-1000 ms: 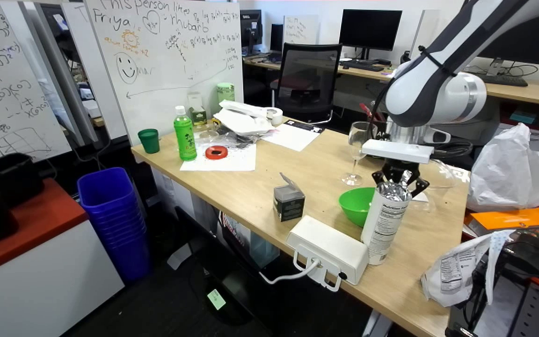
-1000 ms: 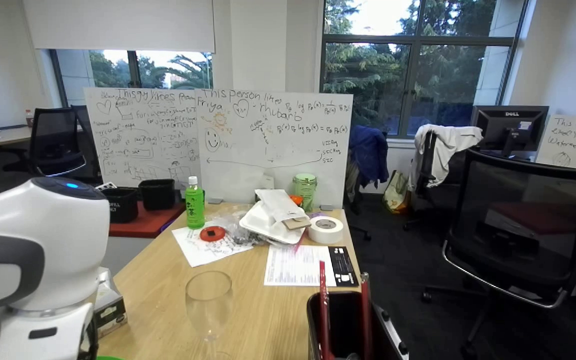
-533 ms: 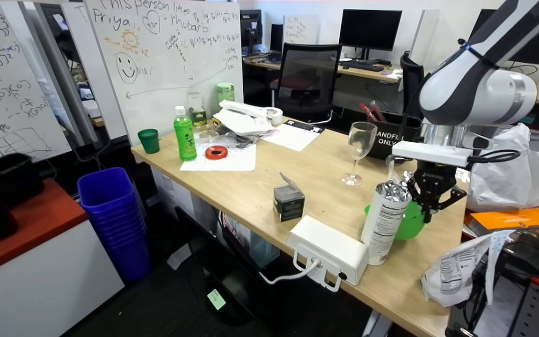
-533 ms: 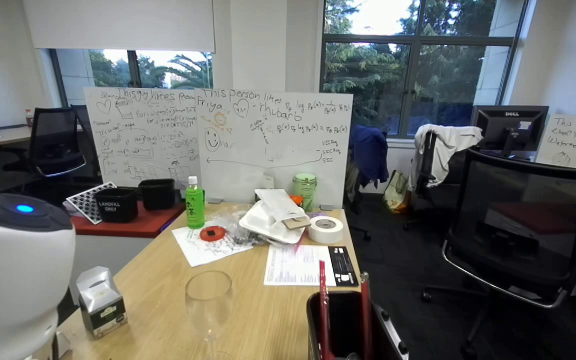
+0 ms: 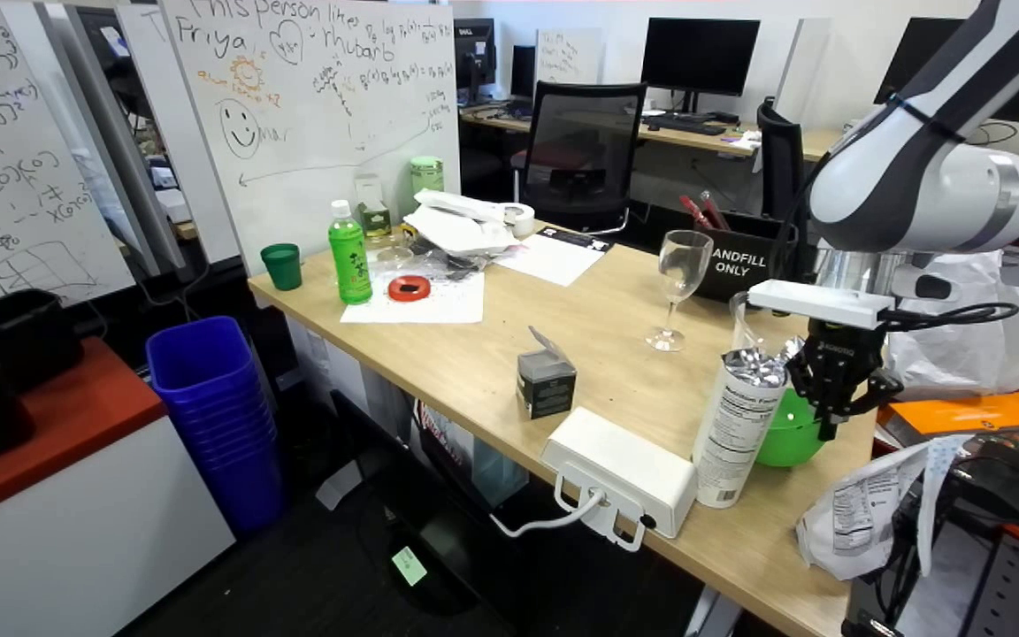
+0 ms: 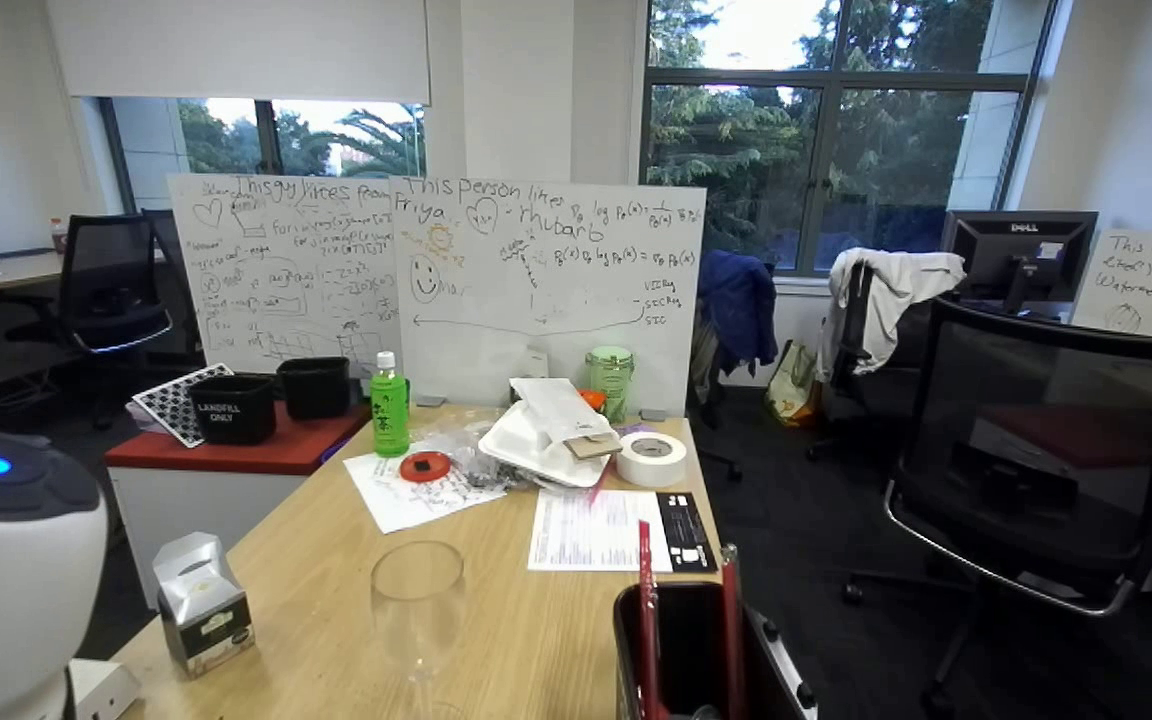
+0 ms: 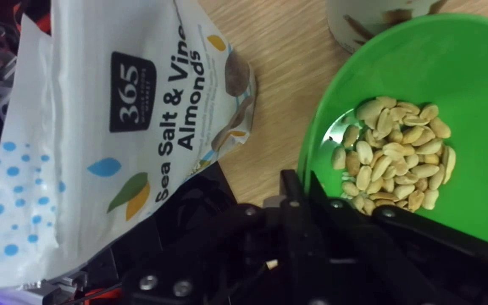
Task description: Move the green bowl slightly to the right
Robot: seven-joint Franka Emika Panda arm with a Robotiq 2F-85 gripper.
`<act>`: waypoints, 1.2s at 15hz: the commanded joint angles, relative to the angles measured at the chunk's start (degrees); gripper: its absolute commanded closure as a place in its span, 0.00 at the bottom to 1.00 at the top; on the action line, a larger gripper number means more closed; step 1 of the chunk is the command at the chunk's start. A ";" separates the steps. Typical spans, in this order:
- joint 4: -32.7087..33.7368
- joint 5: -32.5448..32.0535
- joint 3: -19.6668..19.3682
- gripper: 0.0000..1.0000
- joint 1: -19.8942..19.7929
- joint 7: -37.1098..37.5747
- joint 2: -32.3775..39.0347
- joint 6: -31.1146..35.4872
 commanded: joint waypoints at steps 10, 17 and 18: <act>-0.01 4.43 -1.69 0.44 -0.80 18.04 5.77 5.12; -0.07 -1.51 -2.25 0.00 -0.63 22.72 -4.01 3.15; -0.16 -1.42 -1.92 0.00 -0.87 22.16 -5.90 2.97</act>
